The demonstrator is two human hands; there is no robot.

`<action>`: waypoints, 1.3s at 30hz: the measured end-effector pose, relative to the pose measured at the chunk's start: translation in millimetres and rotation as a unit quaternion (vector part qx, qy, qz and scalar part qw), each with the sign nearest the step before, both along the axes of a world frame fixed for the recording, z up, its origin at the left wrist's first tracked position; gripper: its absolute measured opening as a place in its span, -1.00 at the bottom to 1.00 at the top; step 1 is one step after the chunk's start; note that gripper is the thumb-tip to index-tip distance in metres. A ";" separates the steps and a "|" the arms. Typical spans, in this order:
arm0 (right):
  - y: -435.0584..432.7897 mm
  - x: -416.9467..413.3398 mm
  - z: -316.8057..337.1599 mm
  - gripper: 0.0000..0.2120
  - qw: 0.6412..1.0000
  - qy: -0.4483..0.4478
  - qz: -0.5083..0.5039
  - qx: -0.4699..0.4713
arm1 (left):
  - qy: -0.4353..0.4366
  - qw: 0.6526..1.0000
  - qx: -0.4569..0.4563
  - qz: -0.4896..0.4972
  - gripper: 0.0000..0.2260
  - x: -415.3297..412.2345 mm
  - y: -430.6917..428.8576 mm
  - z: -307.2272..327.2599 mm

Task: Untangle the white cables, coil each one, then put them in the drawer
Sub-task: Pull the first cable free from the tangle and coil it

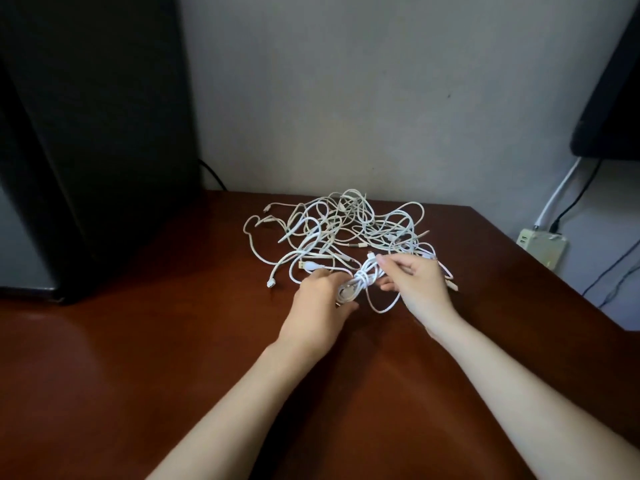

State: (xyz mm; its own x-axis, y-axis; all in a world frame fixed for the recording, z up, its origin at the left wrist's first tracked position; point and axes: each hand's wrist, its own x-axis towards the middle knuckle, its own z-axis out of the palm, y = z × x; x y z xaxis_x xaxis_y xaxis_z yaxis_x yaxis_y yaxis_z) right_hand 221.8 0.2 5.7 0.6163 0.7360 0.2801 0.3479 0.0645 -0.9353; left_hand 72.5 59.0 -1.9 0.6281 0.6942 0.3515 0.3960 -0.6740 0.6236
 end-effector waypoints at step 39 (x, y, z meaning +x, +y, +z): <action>177.7 -202.0 -13.5 -0.51 0.895 -0.245 0.323 -0.185 | 0.109 0.948 -0.044 0.294 -0.79 -177.3 141.1 -9.3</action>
State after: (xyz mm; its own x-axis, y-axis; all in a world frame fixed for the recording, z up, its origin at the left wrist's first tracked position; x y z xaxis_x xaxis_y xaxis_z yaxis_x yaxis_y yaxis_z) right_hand 19.8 177.9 -7.8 -0.1022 0.9927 0.0636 0.7234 0.1180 -0.6802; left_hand -104.8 200.1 -11.2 0.1737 0.9678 0.1824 0.8134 -0.2454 0.5274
